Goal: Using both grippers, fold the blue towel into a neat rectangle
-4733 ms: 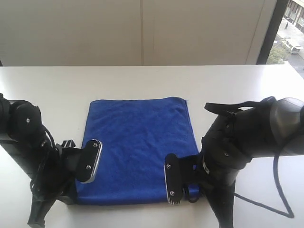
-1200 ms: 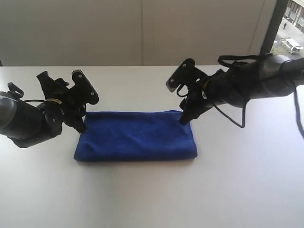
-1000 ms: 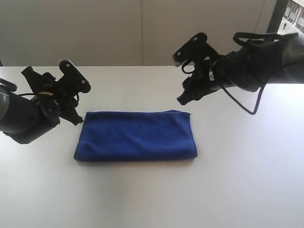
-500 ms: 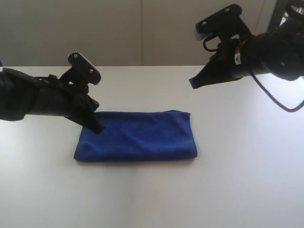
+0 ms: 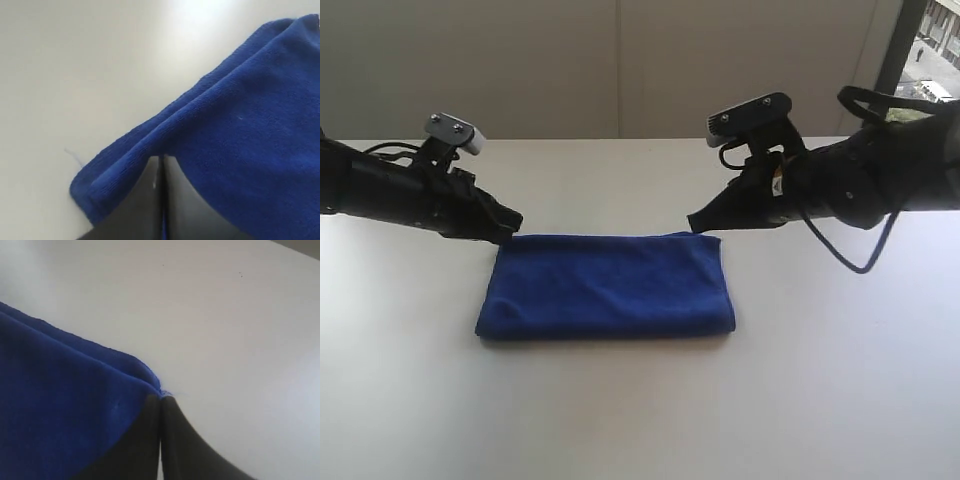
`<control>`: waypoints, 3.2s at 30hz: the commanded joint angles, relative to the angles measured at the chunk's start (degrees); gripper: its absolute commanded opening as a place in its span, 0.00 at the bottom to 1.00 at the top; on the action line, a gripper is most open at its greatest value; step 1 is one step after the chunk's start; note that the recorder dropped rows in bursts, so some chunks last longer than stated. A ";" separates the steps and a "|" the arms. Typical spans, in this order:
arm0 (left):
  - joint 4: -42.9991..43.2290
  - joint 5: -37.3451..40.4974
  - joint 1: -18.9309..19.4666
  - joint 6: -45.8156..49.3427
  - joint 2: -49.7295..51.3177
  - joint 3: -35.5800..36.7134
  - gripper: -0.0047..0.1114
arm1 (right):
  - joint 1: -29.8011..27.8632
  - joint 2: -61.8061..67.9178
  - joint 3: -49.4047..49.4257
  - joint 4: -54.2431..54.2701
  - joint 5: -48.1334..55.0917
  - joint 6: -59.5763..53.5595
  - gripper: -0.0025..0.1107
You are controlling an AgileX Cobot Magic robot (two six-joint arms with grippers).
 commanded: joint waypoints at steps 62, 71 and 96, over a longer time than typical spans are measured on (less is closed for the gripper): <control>-19.07 -23.74 0.11 -2.07 -82.55 48.16 0.04 | 0.03 -61.25 38.03 2.53 7.39 8.68 0.02; -19.07 -22.74 0.11 -5.64 -103.44 59.74 0.04 | 0.03 -83.03 47.39 2.93 9.25 11.03 0.02; -17.54 -17.26 0.11 -5.61 -104.29 61.55 0.04 | 0.03 -91.50 47.63 2.93 8.69 11.03 0.02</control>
